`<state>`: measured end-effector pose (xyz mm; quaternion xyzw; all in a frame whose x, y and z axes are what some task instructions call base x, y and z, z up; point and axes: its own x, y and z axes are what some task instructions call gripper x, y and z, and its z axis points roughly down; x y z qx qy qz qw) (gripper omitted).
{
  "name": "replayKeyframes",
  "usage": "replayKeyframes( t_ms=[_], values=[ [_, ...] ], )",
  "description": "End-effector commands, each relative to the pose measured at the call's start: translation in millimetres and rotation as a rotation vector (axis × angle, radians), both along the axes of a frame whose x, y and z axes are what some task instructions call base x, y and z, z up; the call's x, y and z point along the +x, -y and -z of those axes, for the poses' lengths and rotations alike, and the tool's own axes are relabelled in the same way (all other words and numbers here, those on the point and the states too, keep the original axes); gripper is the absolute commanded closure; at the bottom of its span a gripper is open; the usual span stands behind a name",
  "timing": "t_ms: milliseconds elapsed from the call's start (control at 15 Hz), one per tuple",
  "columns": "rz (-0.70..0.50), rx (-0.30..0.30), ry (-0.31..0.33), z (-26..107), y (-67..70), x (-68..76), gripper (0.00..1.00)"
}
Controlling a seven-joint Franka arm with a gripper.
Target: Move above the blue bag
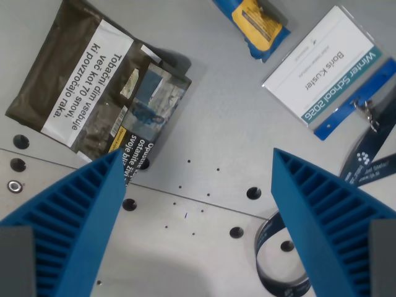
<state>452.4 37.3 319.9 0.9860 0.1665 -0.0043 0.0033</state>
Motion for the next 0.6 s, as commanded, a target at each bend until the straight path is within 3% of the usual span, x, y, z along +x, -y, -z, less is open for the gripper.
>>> replayKeyframes(
  t_ms=[67,600],
  values=[
    [-0.108,0.002,0.022,5.7,-1.1,6.3,0.0],
    [-0.285,-0.002,0.023,30.5,-4.7,23.5,0.0]
  ],
)
